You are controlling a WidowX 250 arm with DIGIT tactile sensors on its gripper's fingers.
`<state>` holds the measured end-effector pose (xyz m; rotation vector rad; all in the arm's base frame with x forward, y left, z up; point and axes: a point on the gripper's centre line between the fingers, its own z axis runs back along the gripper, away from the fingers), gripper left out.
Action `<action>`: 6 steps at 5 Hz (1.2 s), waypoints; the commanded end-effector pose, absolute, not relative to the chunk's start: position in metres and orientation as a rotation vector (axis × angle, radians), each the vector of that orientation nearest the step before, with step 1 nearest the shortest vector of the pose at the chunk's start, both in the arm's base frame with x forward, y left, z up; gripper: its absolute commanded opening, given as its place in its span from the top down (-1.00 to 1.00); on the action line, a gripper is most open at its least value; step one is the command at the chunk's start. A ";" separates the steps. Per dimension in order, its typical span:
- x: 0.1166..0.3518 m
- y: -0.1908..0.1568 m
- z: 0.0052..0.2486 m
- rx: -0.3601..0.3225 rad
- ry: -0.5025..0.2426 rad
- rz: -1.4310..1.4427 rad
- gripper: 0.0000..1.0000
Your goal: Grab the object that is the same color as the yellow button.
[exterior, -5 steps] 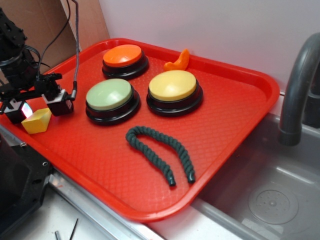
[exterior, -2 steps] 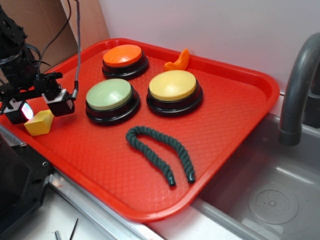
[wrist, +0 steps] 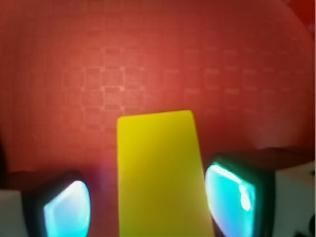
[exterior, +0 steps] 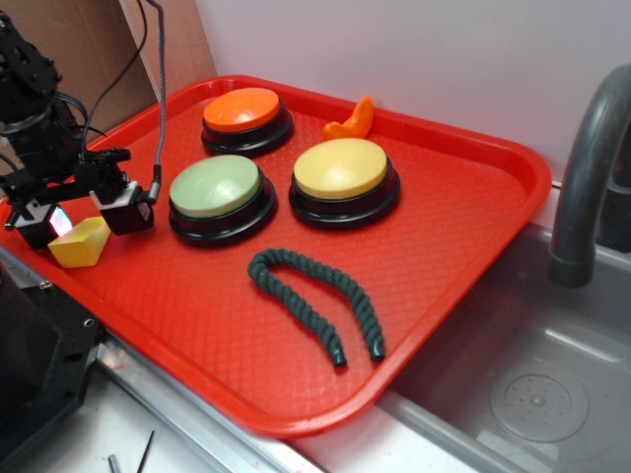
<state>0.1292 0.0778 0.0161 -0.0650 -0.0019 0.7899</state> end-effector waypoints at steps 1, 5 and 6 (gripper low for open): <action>0.133 0.072 0.007 -0.095 0.021 0.768 -1.00; 0.133 0.077 0.018 -0.101 0.043 0.725 1.00; 0.130 0.096 0.049 -0.125 0.021 0.664 1.00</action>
